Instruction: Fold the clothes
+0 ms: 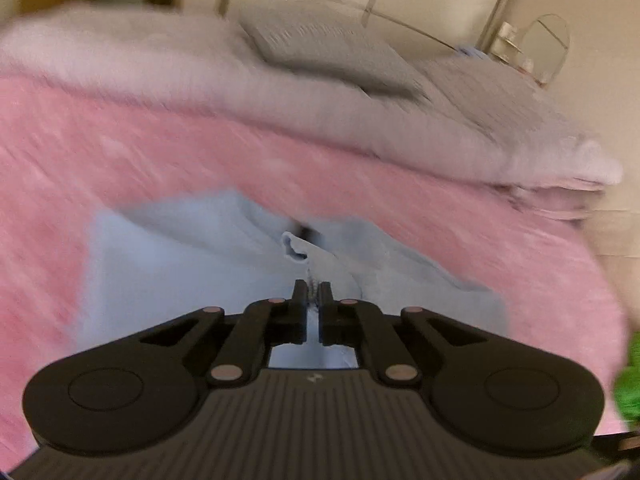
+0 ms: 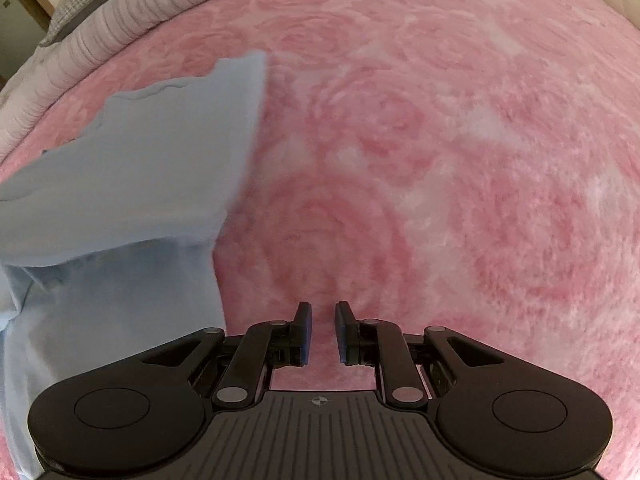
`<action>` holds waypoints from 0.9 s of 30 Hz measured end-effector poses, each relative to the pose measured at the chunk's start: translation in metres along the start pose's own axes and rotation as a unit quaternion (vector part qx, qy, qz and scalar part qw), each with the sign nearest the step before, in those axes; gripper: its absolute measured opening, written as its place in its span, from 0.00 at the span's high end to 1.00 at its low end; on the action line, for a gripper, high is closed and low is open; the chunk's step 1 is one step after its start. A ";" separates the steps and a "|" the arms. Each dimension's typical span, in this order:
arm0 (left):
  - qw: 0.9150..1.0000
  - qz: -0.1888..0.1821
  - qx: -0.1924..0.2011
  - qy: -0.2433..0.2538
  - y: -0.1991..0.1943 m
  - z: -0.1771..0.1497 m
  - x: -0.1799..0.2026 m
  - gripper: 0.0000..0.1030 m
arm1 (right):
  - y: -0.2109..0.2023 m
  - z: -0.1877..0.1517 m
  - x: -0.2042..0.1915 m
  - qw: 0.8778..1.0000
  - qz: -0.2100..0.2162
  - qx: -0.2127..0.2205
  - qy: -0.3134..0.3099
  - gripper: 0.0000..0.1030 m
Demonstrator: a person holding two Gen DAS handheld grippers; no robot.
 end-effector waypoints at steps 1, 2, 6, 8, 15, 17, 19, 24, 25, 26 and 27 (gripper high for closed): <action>1.000 0.003 -0.004 -0.002 -0.001 0.003 -0.010 0.98 | 0.000 0.001 -0.002 1.000 0.001 0.002 -0.002 0.84; 1.000 0.006 -0.008 -0.005 -0.001 0.006 -0.019 0.98 | 0.001 0.002 -0.005 1.000 0.003 0.004 -0.005 0.84; 0.999 -0.036 -0.004 -0.034 -0.007 0.015 -0.022 0.98 | -0.001 0.006 -0.020 0.999 0.016 0.020 -0.026 0.84; 0.997 -0.062 0.001 -0.054 -0.010 0.020 -0.017 0.98 | -0.002 0.007 -0.031 0.998 0.022 0.028 -0.047 0.84; 0.975 -0.190 0.063 -0.100 -0.039 0.070 0.018 0.98 | -0.004 -0.001 -0.088 0.971 0.128 0.046 -0.195 0.79; 0.968 -0.220 0.073 -0.100 -0.042 0.081 0.026 0.98 | 0.003 -0.006 -0.105 0.959 0.165 0.029 -0.227 0.79; 0.963 -0.238 0.081 -0.100 -0.042 0.086 0.029 0.98 | 0.021 -0.010 -0.118 0.960 0.160 0.014 -0.231 0.79; 0.964 -0.239 0.085 -0.075 -0.040 0.086 0.026 0.98 | 0.027 0.009 -0.089 0.984 0.080 0.123 -0.096 0.79; 0.968 -0.229 0.079 -0.065 -0.037 0.082 0.022 0.98 | 0.028 0.013 -0.075 0.989 0.084 0.112 -0.043 0.79; 0.974 -0.211 0.064 -0.056 -0.032 0.074 0.016 0.98 | 0.029 0.016 -0.060 0.991 0.087 0.100 0.010 0.79; 0.979 -0.192 0.049 -0.047 -0.027 0.067 0.010 0.98 | 0.031 0.017 -0.049 0.992 0.091 0.079 0.043 0.79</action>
Point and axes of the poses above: each gripper's, at about its wrist camera, not at the fingertips, and y roughly the way its jaws point, x to its right, z to its top, the point moved 1 cm from there along y, roughly the way its jaws point, and after that the axes turned 5 degrees about x, right-handed, at the moved point
